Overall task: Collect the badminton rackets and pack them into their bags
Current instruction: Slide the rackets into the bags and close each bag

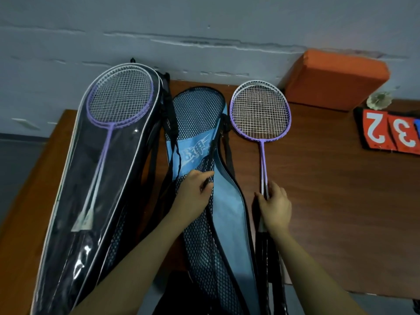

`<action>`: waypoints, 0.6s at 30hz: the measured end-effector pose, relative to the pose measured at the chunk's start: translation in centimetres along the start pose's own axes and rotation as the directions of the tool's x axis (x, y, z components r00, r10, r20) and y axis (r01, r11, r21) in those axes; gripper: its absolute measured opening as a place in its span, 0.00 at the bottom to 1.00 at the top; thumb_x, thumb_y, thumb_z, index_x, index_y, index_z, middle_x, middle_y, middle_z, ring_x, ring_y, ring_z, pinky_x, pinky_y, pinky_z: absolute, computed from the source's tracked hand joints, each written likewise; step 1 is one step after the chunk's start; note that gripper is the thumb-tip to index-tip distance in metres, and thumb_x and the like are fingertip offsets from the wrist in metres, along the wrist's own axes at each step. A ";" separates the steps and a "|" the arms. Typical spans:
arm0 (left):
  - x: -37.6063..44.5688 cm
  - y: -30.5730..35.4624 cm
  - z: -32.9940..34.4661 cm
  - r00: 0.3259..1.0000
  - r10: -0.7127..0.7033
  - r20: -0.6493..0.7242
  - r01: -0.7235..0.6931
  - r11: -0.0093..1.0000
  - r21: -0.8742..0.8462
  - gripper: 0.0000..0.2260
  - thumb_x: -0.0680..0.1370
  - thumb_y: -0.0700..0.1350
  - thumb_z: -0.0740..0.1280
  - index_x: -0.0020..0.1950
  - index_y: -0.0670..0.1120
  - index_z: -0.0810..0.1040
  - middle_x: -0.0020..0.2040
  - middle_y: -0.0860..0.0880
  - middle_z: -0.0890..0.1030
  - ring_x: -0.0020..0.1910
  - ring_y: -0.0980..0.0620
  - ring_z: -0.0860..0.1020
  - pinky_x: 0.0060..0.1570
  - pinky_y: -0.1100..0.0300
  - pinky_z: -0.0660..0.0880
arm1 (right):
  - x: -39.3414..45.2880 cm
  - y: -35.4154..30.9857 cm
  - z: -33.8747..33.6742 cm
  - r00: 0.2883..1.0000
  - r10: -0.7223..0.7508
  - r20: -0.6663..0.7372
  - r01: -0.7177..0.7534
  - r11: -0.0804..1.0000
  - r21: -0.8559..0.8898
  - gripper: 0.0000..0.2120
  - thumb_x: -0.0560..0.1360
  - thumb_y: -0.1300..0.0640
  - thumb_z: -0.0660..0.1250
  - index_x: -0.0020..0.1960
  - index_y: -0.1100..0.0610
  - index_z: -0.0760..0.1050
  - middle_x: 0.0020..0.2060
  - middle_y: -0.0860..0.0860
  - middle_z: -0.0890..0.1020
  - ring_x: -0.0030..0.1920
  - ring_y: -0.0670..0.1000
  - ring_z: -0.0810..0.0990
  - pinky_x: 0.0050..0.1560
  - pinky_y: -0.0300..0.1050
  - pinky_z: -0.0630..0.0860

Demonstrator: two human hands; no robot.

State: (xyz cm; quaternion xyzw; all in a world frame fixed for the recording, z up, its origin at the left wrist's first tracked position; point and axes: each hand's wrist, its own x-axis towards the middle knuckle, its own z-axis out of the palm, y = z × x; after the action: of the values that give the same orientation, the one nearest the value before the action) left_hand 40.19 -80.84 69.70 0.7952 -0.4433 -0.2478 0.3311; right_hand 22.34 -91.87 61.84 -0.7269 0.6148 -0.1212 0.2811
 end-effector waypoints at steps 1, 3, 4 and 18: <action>0.0 0.0 0.0 1.000 -0.002 0.000 0.002 1.000 -0.002 0.15 0.79 0.40 0.61 0.66 0.44 0.72 0.41 0.53 0.67 0.45 0.55 0.68 0.46 0.68 0.62 | 0.0 0.0 0.0 1.000 0.005 -0.009 -0.004 1.000 0.007 0.20 0.72 0.57 0.70 0.62 0.59 0.74 0.52 0.59 0.78 0.52 0.63 0.77 0.51 0.55 0.73; -0.1 0.0 0.2 1.000 -0.014 -0.007 0.014 1.000 -0.002 0.15 0.79 0.40 0.61 0.66 0.44 0.72 0.41 0.53 0.67 0.44 0.56 0.68 0.46 0.68 0.62 | -0.1 0.1 -0.3 0.999 0.038 -0.027 -0.037 0.999 0.037 0.16 0.72 0.60 0.69 0.59 0.59 0.77 0.49 0.59 0.79 0.49 0.63 0.77 0.45 0.50 0.72; -0.1 0.0 0.3 1.000 -0.020 -0.012 0.020 1.000 0.000 0.15 0.79 0.41 0.61 0.66 0.45 0.72 0.41 0.54 0.67 0.43 0.57 0.67 0.46 0.68 0.62 | -0.1 0.1 -0.5 0.998 0.060 -0.036 -0.057 0.996 0.062 0.14 0.72 0.60 0.68 0.58 0.59 0.78 0.48 0.59 0.79 0.49 0.62 0.78 0.43 0.47 0.70; 0.3 2.0 2.7 0.999 0.016 -0.050 -0.021 0.995 -0.096 0.16 0.75 0.37 0.66 0.63 0.41 0.75 0.39 0.56 0.66 0.35 0.57 0.70 0.42 0.75 0.65 | -1.3 -0.7 -6.2 0.911 0.107 0.399 -0.397 0.498 0.771 0.12 0.73 0.70 0.64 0.54 0.61 0.77 0.32 0.58 0.83 0.24 0.53 0.78 0.26 0.40 0.76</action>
State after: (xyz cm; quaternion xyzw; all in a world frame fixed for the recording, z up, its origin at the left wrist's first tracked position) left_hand 37.45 -82.69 69.38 0.7800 -0.4301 -0.2463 0.3821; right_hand 19.42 -92.21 67.50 -0.4120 0.5309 -0.2462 0.6984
